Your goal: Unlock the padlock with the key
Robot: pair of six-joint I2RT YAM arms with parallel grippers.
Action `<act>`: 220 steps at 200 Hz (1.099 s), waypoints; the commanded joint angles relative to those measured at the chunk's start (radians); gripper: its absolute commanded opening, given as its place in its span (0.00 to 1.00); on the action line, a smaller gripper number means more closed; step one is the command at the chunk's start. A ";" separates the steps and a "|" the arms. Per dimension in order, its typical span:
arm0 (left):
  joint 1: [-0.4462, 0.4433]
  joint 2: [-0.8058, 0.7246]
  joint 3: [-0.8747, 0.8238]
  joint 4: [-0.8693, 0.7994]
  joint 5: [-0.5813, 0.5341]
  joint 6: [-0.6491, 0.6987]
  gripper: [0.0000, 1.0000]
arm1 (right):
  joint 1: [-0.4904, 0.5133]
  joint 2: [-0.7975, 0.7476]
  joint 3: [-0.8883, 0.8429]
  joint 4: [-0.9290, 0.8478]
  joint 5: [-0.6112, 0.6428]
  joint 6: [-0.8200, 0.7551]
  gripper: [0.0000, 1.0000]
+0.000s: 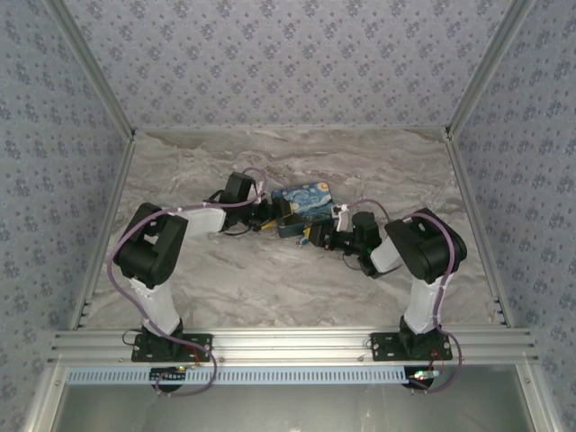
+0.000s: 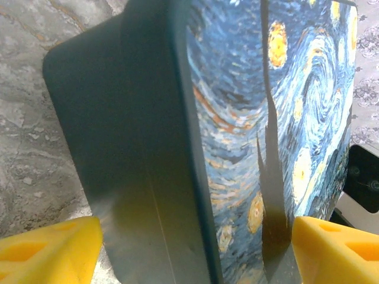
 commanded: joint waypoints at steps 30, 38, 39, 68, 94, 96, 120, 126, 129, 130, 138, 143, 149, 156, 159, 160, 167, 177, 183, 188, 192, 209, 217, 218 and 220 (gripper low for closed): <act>-0.003 0.034 -0.016 0.001 -0.040 0.003 0.79 | 0.011 0.023 -0.009 0.032 -0.026 -0.006 0.33; -0.002 0.034 -0.017 0.001 -0.041 0.004 0.78 | 0.010 0.023 -0.012 0.032 -0.024 -0.006 0.31; -0.003 0.034 -0.018 0.001 -0.041 0.003 0.78 | 0.010 0.023 -0.012 0.031 -0.024 -0.006 0.31; -0.003 0.033 -0.016 0.001 -0.042 0.003 0.78 | 0.011 0.023 -0.012 0.031 -0.023 -0.006 0.23; -0.002 0.031 -0.018 -0.001 -0.047 0.003 0.78 | 0.011 0.023 -0.010 0.033 -0.015 -0.002 0.15; -0.002 0.031 -0.019 -0.002 -0.048 0.004 0.78 | 0.010 0.023 -0.010 0.031 -0.014 -0.001 0.15; -0.003 0.028 -0.026 -0.002 -0.054 0.003 0.78 | 0.009 0.021 -0.015 0.037 -0.005 0.003 0.11; -0.002 0.028 -0.027 -0.002 -0.054 0.003 0.78 | 0.010 0.021 -0.015 0.041 -0.005 0.004 0.11; -0.003 0.027 -0.028 -0.001 -0.056 0.004 0.78 | 0.009 0.021 -0.016 0.043 -0.006 0.005 0.11; -0.003 0.026 -0.028 0.000 -0.056 0.004 0.78 | 0.010 0.021 -0.016 0.044 -0.006 0.005 0.11; -0.003 0.026 -0.030 0.000 -0.056 0.003 0.78 | 0.011 0.021 -0.018 0.049 -0.006 0.005 0.12; -0.002 0.026 -0.029 0.000 -0.056 0.003 0.78 | 0.011 0.021 -0.020 0.051 -0.005 0.005 0.14; -0.003 0.026 -0.031 0.000 -0.056 0.004 0.78 | 0.011 0.021 -0.021 0.055 -0.003 0.004 0.17; -0.003 0.026 -0.032 0.000 -0.057 0.001 0.78 | 0.011 0.021 -0.023 0.054 0.001 0.002 0.20; -0.003 0.025 -0.032 0.000 -0.057 0.001 0.78 | 0.011 0.022 -0.022 0.053 0.002 0.001 0.20; -0.003 0.026 -0.032 0.001 -0.058 0.001 0.78 | 0.010 0.021 -0.022 0.054 0.003 0.001 0.20; -0.003 0.027 -0.033 0.001 -0.058 0.000 0.78 | 0.010 0.021 -0.024 0.053 0.006 0.000 0.23; -0.003 0.028 -0.034 0.001 -0.059 -0.001 0.78 | 0.008 0.020 -0.030 0.054 0.016 -0.003 0.28; -0.003 0.029 -0.035 0.001 -0.060 -0.001 0.78 | 0.008 0.019 -0.038 0.060 0.023 -0.003 0.32; -0.003 0.029 -0.034 0.001 -0.062 -0.002 0.78 | 0.008 0.016 -0.044 0.064 0.031 -0.002 0.34; -0.003 0.029 -0.035 0.001 -0.064 -0.003 0.78 | 0.008 0.013 -0.051 0.068 0.037 -0.002 0.37; -0.003 0.031 -0.035 0.000 -0.067 -0.005 0.78 | 0.005 0.000 -0.059 0.057 0.051 -0.008 0.44; -0.003 0.032 -0.034 0.000 -0.066 -0.005 0.78 | 0.005 -0.003 -0.058 0.044 0.055 -0.010 0.47; -0.003 0.032 -0.034 0.000 -0.066 -0.005 0.78 | 0.005 -0.003 -0.058 0.044 0.055 -0.010 0.47; -0.003 0.032 -0.034 0.000 -0.067 -0.004 0.78 | 0.005 -0.004 -0.057 0.041 0.055 -0.010 0.48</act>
